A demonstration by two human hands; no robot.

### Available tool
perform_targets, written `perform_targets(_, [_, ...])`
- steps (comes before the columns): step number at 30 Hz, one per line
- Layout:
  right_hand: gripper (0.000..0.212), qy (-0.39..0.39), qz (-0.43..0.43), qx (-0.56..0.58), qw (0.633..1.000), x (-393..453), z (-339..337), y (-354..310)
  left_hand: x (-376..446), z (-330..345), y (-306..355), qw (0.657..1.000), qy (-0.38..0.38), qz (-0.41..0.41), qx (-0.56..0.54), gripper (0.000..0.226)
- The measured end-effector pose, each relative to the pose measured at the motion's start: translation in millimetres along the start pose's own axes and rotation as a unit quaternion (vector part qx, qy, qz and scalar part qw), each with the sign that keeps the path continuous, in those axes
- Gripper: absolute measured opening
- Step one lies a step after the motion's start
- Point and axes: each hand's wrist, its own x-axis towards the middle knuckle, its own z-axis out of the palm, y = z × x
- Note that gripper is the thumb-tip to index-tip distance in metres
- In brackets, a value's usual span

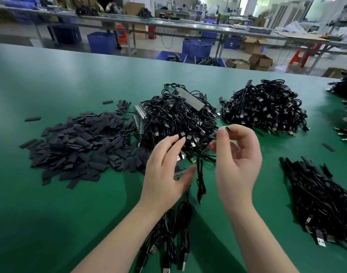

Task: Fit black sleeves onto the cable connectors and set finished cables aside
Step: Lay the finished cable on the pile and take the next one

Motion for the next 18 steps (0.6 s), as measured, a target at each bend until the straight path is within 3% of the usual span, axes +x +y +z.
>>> perform_targets(4, [0.010,-0.019,0.074,0.102,0.992,-5.7,18.7,-12.1,-0.4,2.1,6.8,0.984,0.094,0.138,0.062,0.064])
perform_targets(7, [0.010,-0.024,0.184,0.180,0.966,-12.9,17.8,-4.5,-3.5,2.4,8.8,0.976,0.114,0.148,0.116,0.065])
perform_targets(9, [0.009,-0.027,0.245,0.187,0.951,-17.2,13.2,4.6,-3.8,1.0,8.4,0.974,0.101,0.146,0.139,0.053])
perform_targets(11, [0.009,-0.031,0.241,0.081,0.967,-20.4,4.7,17.3,-3.7,1.6,8.1,0.978,0.065,0.145,0.134,0.039])
perform_targets(13, [0.010,-0.058,0.228,-0.052,0.971,-21.2,-4.4,28.3,-3.0,2.4,8.1,0.990,-0.004,0.101,0.098,0.042])
perform_targets(16, [0.007,-0.144,0.259,-0.181,0.938,-19.1,-13.2,38.1,-3.0,1.0,5.9,0.993,-0.101,0.019,0.058,0.041])
perform_targets(18, [0.010,-0.176,0.214,-0.288,0.917,-19.2,-13.0,39.3,-2.6,-0.3,2.7,0.984,-0.168,-0.022,0.051,0.033])
